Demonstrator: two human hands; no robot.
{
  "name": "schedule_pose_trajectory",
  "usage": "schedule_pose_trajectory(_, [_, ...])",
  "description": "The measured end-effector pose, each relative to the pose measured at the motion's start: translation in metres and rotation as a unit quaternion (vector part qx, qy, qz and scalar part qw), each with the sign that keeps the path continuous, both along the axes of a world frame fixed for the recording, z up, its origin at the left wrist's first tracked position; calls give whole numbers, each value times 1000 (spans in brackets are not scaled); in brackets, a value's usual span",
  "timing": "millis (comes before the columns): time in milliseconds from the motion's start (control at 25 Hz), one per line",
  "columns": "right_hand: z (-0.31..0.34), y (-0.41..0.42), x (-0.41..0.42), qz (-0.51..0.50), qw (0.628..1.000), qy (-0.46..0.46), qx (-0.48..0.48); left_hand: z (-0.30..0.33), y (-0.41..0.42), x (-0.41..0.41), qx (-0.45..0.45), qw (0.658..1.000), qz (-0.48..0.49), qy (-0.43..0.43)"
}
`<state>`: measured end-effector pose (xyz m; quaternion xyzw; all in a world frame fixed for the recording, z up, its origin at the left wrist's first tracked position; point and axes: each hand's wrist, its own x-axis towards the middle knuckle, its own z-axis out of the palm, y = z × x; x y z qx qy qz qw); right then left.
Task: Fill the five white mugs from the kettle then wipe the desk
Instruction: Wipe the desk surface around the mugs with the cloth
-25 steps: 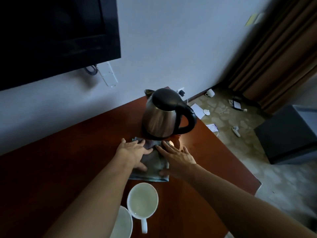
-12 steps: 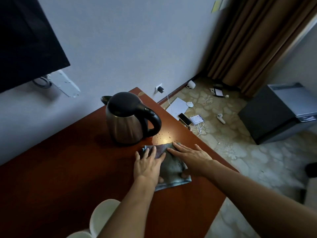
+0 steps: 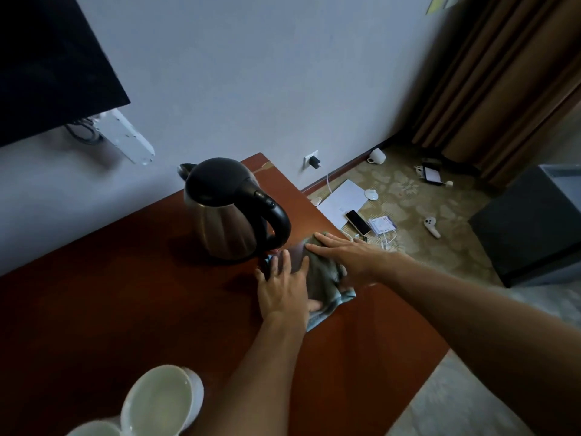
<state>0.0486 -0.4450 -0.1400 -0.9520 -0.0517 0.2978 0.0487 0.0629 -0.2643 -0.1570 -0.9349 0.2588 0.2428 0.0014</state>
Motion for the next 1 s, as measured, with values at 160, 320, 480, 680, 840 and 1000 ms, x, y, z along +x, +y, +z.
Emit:
schedule_pose_trajectory(160, [2, 7, -6, 44, 999, -13, -10, 12, 5, -8, 24, 1000, 6, -1])
schedule_pose_trajectory(320, [-5, 45, -36, 30, 1000, -10, 1, 19, 41, -25, 81, 996, -42, -5])
schedule_pose_trajectory(480, [-6, 100, -66, 4, 1000, 0, 12, 25, 89, -33, 129, 990, -65, 1])
schedule_pose_trajectory(680, [2, 136, -78, 23, 999, 17, -29, 26, 112, -50, 164, 984, -64, 15])
schedule_pose_trajectory(840, [7, 125, -60, 24, 999, 20, -41, 26, 94, -37, 167, 985, -50, 7])
schedule_pose_trajectory(1000, [7, 100, -41, 23, 1000, 6, -21, 22, 77, -20, 134, 991, -24, 12])
